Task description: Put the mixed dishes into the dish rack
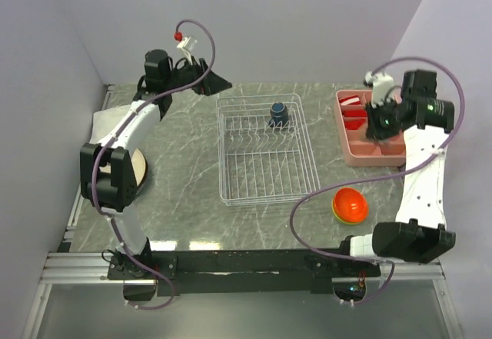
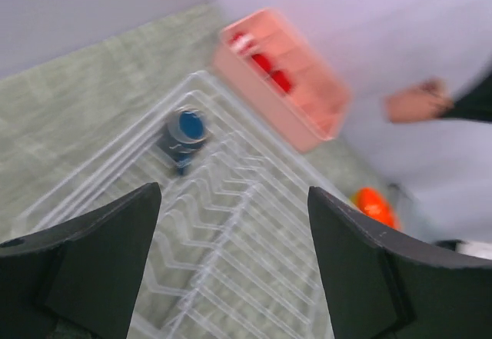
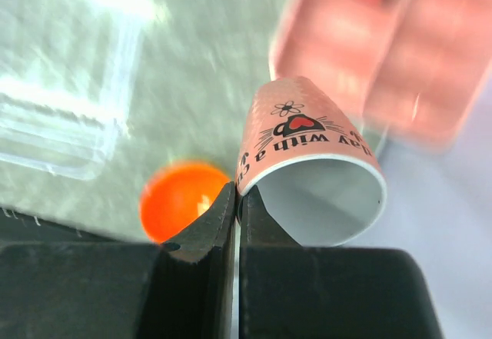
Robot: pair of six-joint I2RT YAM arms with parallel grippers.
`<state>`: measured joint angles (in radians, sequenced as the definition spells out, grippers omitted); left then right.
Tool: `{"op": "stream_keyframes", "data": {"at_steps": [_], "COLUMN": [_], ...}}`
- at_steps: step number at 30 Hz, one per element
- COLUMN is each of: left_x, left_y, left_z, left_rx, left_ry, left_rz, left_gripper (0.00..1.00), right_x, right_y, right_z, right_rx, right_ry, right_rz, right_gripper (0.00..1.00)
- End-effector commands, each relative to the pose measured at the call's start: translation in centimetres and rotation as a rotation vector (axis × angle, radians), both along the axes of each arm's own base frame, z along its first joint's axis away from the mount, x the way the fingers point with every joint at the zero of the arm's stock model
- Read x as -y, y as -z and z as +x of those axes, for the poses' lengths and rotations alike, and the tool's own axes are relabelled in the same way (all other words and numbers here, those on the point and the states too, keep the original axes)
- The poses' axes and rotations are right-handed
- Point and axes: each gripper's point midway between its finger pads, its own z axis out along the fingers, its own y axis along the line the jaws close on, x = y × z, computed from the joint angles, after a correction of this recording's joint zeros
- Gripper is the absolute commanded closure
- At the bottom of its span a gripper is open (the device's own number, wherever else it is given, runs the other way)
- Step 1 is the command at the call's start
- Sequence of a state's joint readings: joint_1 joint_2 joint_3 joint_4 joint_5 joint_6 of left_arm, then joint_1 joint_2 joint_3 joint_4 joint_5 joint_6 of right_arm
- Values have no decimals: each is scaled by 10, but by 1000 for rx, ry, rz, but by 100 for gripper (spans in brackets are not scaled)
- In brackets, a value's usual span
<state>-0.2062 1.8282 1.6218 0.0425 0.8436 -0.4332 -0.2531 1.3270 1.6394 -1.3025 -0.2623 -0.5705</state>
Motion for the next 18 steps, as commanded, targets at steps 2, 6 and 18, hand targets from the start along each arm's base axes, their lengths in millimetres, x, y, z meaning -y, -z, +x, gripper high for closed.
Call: {"op": "stream_keyframes", "data": {"at_steps": [2, 6, 18], "left_x": [28, 37, 64], "left_y": [-41, -31, -29], "left_z": [-62, -55, -28], "left_rx": [56, 43, 8], "left_ry": [363, 413, 398], "left_rz": [-270, -312, -311], "left_gripper": [14, 9, 8], "right_x": [-65, -122, -209], "right_y": [-49, -72, -106], "right_z": [58, 86, 154], "right_rx": [136, 174, 113], "right_ry": [-193, -349, -428], "right_rz": [213, 384, 1111], "right_gripper": [100, 100, 100]}}
